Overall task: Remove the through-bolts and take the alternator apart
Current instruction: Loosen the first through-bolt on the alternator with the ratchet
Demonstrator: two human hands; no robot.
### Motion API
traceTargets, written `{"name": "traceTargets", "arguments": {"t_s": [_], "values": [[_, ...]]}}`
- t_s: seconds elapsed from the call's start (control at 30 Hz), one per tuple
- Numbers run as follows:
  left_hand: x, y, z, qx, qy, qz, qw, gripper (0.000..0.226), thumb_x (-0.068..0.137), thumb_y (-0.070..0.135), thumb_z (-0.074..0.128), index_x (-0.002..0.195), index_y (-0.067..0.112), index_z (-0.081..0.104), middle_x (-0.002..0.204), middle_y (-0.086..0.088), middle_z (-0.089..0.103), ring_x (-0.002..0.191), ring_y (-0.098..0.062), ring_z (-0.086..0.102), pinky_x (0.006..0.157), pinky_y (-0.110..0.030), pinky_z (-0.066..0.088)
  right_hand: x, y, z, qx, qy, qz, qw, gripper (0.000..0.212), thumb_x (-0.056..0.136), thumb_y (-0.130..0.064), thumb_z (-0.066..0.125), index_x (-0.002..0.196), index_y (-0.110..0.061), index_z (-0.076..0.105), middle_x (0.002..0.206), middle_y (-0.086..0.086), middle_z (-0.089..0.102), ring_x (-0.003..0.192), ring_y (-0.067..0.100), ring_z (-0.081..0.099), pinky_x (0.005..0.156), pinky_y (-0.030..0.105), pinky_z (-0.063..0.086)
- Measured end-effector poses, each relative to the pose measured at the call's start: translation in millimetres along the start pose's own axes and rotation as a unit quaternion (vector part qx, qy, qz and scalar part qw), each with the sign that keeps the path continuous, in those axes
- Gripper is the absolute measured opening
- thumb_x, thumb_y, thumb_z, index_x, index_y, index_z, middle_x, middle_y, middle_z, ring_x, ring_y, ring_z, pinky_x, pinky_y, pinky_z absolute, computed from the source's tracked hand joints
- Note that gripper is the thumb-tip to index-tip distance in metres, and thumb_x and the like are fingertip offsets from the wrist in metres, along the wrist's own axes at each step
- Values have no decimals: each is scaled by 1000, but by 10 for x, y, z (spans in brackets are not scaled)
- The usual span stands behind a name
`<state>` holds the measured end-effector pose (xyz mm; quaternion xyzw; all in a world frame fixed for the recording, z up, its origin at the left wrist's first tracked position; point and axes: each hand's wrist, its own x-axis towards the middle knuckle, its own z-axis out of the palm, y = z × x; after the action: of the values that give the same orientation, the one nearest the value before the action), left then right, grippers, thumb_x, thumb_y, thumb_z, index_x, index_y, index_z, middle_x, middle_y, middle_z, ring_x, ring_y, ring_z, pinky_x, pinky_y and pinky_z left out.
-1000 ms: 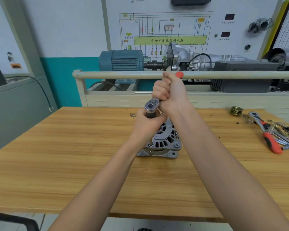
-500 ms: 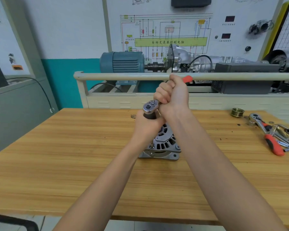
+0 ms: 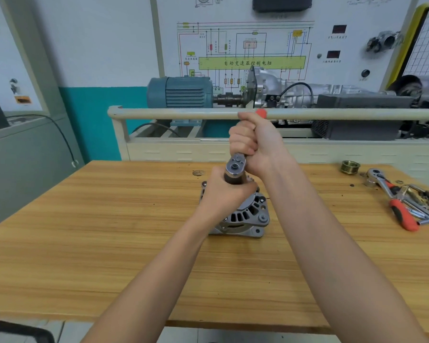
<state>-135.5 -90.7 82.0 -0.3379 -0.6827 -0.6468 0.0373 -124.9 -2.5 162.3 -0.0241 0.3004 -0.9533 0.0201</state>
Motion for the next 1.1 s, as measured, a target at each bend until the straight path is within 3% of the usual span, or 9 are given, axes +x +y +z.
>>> {"name": "traceTargets", "arguments": {"t_s": [0.1, 0.17, 0.33, 0.4, 0.57, 0.63, 0.8, 0.87, 1.1], "values": [[-6, 52, -132, 58, -196, -5, 979, 40, 73, 1, 69, 49, 16, 41, 45, 8, 40, 43, -8, 34, 47, -16, 30, -16, -25, 12, -73, -77, 120, 987, 50, 91, -21, 46, 43, -17, 31, 41, -10, 13, 32, 4, 7, 24, 17, 13], [6, 54, -160, 70, -224, -25, 972, 41, 75, 3, 70, 50, 17, 41, 45, 10, 41, 42, -6, 35, 47, -15, 31, -23, 2, 43, -98, -88, 142, 981, 47, 87, -21, 48, 44, -17, 31, 45, -12, 12, 32, 4, 8, 24, 17, 14], [25, -5, 30, -43, 80, -40, 995, 34, 76, -8, 60, 58, 13, 40, 49, 2, 37, 47, -12, 29, 45, -21, 27, 26, 70, 32, 49, 34, -67, 996, 56, 99, -18, 43, 44, -19, 30, 34, -8, 19, 23, 5, 16, 23, 16, 13], [21, -8, 39, -43, 99, -41, 993, 34, 75, -6, 61, 58, 14, 40, 50, 0, 37, 48, -13, 29, 45, -20, 27, 15, 65, 15, 56, 47, -97, 993, 55, 99, -18, 43, 46, -19, 30, 35, -7, 18, 24, 6, 15, 24, 16, 12], [-33, 51, -175, 65, -195, -12, 979, 32, 72, 12, 71, 54, 3, 46, 50, -7, 43, 47, -17, 38, 50, -27, 33, -44, 3, 3, -53, -86, 97, 990, 52, 94, -22, 43, 43, -17, 31, 42, -10, 12, 34, 4, 6, 26, 17, 10], [-40, 77, -178, 88, -220, -12, 972, 34, 72, 13, 70, 50, 10, 45, 45, -1, 44, 43, -13, 38, 50, -26, 33, -43, 16, 24, -79, -105, 132, 982, 47, 87, -22, 48, 43, -17, 32, 44, -11, 12, 34, 4, 7, 25, 17, 12], [34, 32, 14, -49, 87, -50, 994, 40, 74, -10, 59, 52, 15, 36, 41, 9, 35, 39, -6, 27, 40, -17, 26, 46, 79, 61, 23, 40, -69, 997, 50, 98, -18, 44, 49, -18, 31, 35, -8, 19, 25, 6, 15, 24, 17, 14], [28, 20, 63, -74, 135, -49, 987, 40, 74, -10, 60, 53, 14, 35, 43, 9, 34, 41, -7, 26, 42, -17, 26, 46, 82, 48, 39, 55, -98, 993, 48, 99, -18, 43, 53, -19, 29, 35, -7, 18, 25, 6, 15, 25, 17, 14], [-35, 33, -180, 55, -227, -4, 972, 35, 74, 10, 71, 50, 21, 47, 45, 9, 48, 42, -6, 42, 48, -16, 36, -19, 34, 40, -78, -101, 151, 980, 48, 89, -22, 46, 43, -16, 32, 44, -11, 11, 33, 4, 6, 24, 19, 15]]}}
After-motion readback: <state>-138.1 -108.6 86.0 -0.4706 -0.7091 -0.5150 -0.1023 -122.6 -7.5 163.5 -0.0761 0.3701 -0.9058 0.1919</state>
